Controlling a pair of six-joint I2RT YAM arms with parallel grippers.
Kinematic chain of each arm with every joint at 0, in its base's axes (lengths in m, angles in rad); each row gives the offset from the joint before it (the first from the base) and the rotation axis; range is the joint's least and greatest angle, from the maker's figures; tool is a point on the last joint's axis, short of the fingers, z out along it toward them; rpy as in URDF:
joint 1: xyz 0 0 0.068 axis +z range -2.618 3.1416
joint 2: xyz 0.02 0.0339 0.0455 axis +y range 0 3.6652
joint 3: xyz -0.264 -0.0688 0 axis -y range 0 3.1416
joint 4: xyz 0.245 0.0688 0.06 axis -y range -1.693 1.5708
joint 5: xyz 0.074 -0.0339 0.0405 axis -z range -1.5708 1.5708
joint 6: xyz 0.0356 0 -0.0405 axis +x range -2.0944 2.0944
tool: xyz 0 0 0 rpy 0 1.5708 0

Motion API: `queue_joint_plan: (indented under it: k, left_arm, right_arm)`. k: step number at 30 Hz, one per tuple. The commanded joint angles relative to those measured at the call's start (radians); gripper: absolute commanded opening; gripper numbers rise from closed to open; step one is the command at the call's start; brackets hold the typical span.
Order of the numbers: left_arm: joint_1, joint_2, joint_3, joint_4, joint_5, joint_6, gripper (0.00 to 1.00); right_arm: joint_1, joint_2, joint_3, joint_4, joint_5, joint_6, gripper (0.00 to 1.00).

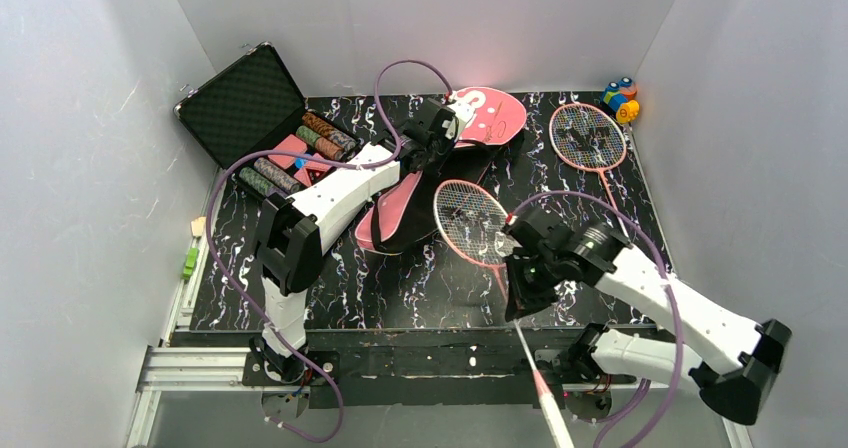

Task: Pack up the badminton gear

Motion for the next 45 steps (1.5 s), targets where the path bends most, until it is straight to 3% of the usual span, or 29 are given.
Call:
queue_joint_plan:
  k: [1,16,24,45]
  left_arm:
    - [-0.005,-0.091,-0.004,0.000,0.076,-0.022,0.00]
    - [-0.018,-0.182,-0.172,-0.039,0.310,-0.119,0.00]
    - [-0.018,-0.223,-0.233,-0.031,0.392,-0.185,0.00]
    - [-0.017,-0.267,-0.268,-0.029,0.563,-0.217,0.00]
  right_arm:
    - [0.008,0.085,0.056,0.090,0.013,-0.044,0.01]
    - [0.000,0.432,0.225,0.134,0.242,-0.128,0.01]
    - [-0.108,0.514,0.275,0.180,0.304,-0.089,0.01]
    - [-0.201,0.733,0.392,0.477,0.336,-0.043,0.01]
